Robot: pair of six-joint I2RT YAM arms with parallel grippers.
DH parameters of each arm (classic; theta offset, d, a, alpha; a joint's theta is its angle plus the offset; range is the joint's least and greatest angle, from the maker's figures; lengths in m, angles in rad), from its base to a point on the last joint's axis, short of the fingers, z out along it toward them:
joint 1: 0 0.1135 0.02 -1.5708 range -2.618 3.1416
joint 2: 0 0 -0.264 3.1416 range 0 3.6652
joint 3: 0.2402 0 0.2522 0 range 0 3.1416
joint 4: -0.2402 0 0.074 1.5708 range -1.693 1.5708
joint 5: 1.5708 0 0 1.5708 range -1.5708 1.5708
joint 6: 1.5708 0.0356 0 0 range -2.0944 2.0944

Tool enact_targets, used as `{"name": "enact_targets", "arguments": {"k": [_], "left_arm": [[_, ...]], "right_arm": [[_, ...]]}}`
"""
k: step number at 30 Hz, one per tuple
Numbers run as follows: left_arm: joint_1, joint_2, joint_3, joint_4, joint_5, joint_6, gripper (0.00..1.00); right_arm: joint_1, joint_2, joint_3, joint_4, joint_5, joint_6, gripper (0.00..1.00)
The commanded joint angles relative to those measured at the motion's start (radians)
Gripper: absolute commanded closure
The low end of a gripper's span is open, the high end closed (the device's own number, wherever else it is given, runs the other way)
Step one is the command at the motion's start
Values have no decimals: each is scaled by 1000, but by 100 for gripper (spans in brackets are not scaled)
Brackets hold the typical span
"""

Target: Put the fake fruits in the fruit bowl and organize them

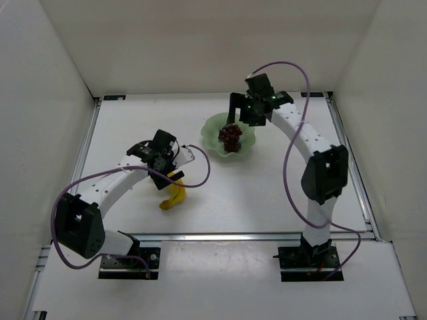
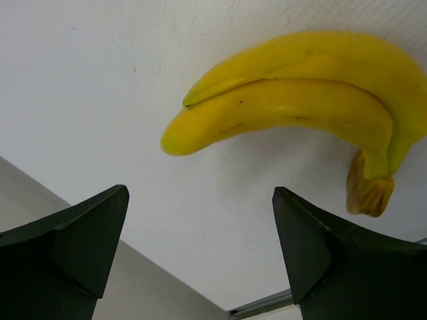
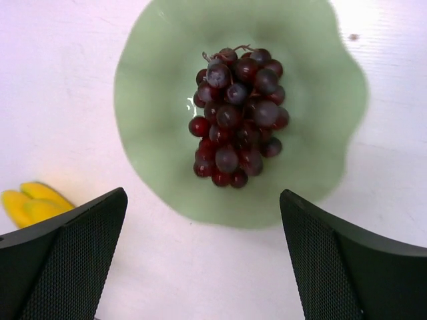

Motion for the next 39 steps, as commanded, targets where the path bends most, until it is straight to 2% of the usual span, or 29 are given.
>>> {"name": "enact_targets", "arguments": {"k": [1,4,8,11,15,19,22,26,27,29,30,31,33,37,39], "left_arm": [[-30,-19,18,12,-55,138,0],[-44,1,-12,12,-68,239,0],[-76,19,-26,33,5,431,0],[-85,68,6,33,41,498,0],[-85,157,46,42,32,535,0],[-85,240,75,42,43,505,0],[-85,274,86,42,43,485,9],[-85,285,156,-78,85,399,43],[-76,285,181,-103,105,376,64],[-62,295,236,-146,151,303,73],[-51,295,250,-155,164,281,82],[-51,295,276,-155,164,229,82],[-42,306,320,-166,173,157,90],[2,341,565,-227,335,-56,90],[2,352,627,-191,336,-118,90]], "right_arm": [[-40,-191,-80,44,10,-16,1],[-63,-263,-189,69,40,-25,1],[-85,-305,-290,69,40,-25,1],[-85,-336,-348,69,59,-25,1],[-85,-375,-393,78,59,-25,1],[-94,-395,-404,78,68,-25,1],[-105,-406,-414,78,68,-25,1],[-123,-429,-414,78,45,-16,1],[-123,-438,-414,87,45,-7,1],[-132,-449,-424,87,45,-7,1],[-132,-449,-424,96,45,-7,1],[-132,-460,-433,97,45,4,1],[-145,-470,-442,97,45,16,1],[-216,-526,-515,115,20,67,1],[-247,-550,-555,115,20,131,1]]}}
